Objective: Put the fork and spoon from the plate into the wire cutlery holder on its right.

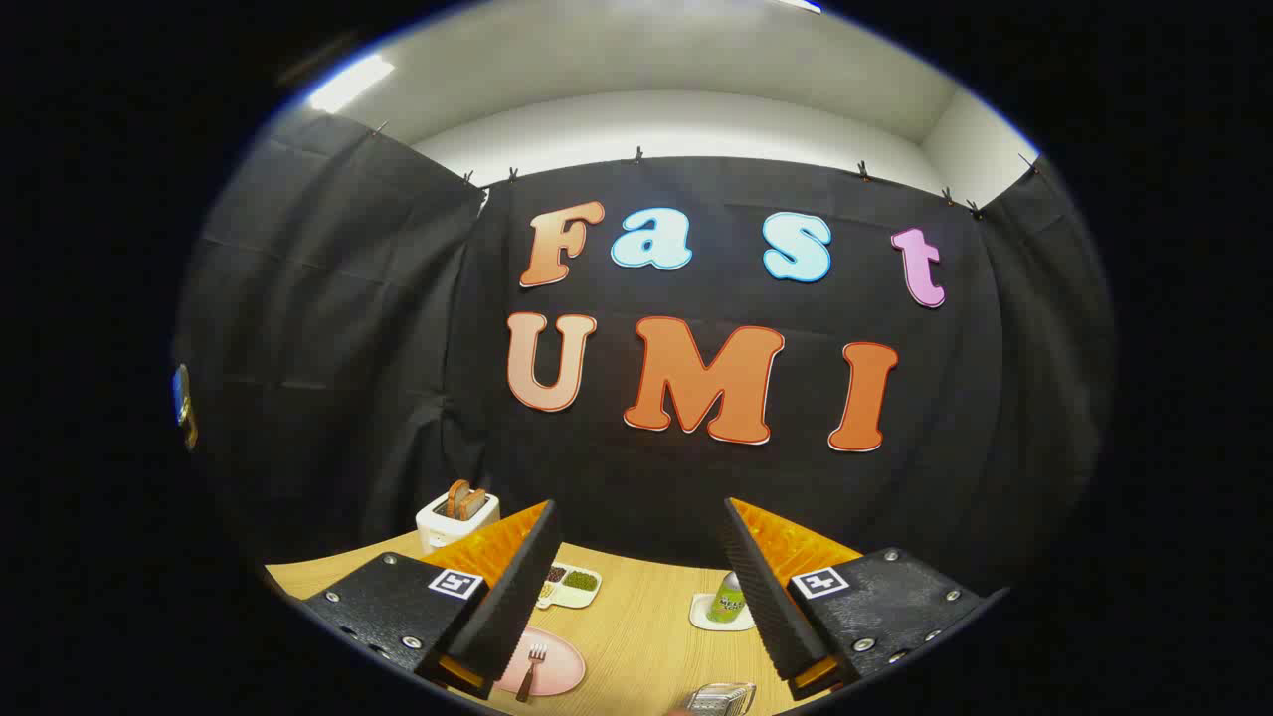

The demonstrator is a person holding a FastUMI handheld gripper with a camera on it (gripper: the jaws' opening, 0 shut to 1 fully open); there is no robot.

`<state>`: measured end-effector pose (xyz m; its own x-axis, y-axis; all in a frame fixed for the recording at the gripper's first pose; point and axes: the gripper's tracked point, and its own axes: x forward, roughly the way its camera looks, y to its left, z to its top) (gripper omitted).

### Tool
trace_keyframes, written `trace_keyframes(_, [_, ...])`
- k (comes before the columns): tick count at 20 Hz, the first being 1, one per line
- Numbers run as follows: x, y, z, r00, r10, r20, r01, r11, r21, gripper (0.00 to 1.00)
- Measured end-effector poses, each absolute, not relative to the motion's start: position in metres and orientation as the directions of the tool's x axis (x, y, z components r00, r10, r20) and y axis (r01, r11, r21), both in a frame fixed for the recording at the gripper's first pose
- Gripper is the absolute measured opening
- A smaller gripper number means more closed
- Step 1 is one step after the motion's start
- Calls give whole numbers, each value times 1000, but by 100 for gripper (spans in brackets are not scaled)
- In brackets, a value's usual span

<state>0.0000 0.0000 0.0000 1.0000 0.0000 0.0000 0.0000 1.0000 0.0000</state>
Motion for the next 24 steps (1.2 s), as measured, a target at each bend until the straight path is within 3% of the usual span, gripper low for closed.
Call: trace_keyframes(24, [10, 11, -15, 999, 15, -36, -16, 1000, -11, 97])
